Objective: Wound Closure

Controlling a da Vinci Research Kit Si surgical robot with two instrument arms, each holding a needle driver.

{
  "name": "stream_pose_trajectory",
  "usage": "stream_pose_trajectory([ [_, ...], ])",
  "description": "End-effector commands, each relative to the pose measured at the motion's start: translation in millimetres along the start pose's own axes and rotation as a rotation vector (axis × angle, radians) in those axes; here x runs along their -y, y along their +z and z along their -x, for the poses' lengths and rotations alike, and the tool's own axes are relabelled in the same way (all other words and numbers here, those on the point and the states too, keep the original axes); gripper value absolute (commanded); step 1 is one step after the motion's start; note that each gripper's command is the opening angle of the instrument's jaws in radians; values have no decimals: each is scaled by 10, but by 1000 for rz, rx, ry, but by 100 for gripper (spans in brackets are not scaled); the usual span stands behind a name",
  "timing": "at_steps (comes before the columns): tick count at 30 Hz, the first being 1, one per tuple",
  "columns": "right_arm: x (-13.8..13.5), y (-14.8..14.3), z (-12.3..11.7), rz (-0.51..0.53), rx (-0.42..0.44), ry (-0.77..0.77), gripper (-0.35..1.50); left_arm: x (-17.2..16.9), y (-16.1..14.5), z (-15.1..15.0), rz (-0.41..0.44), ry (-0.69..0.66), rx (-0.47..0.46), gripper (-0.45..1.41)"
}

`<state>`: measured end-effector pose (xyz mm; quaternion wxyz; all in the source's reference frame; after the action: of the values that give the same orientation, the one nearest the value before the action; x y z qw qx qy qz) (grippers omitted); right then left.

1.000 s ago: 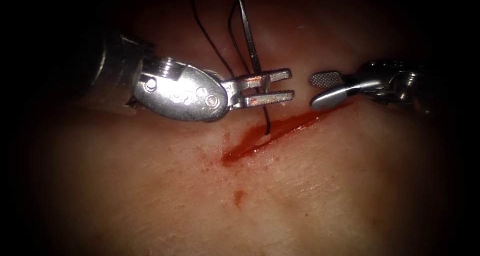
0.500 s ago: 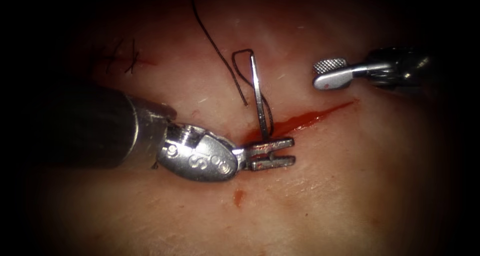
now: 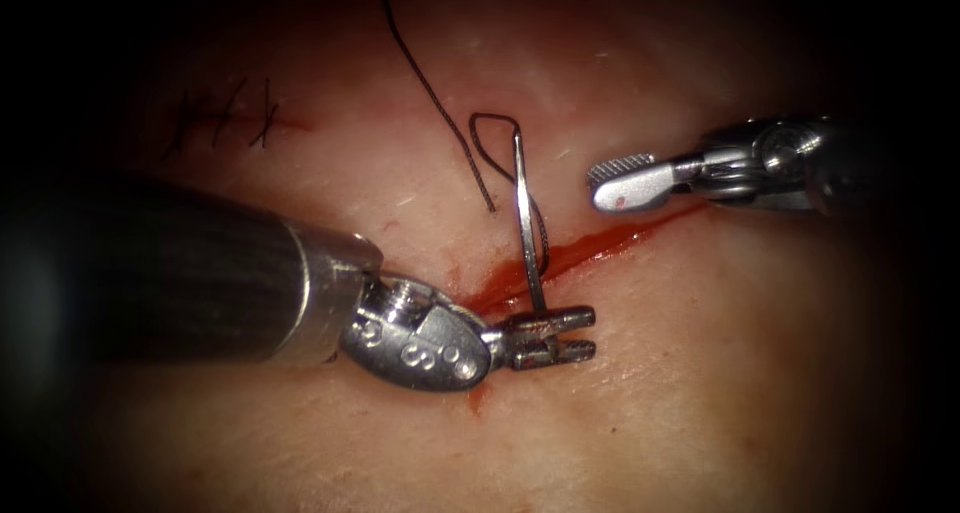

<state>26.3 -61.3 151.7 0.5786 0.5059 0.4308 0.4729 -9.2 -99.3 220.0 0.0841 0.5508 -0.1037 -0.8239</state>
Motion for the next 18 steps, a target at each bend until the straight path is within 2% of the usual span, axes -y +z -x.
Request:
stream_pose_trajectory([
  [1,-4,10,5,-8,2,1,96,-9,7,-1,2,4,-2,-45],
  [13,2,41,10,-46,23,-5,93,-10,12,-6,0,26,7,-45],
  [18,0,45,9,-35,12,-8,91,-9,13,-10,-1,29,7,-45],
])
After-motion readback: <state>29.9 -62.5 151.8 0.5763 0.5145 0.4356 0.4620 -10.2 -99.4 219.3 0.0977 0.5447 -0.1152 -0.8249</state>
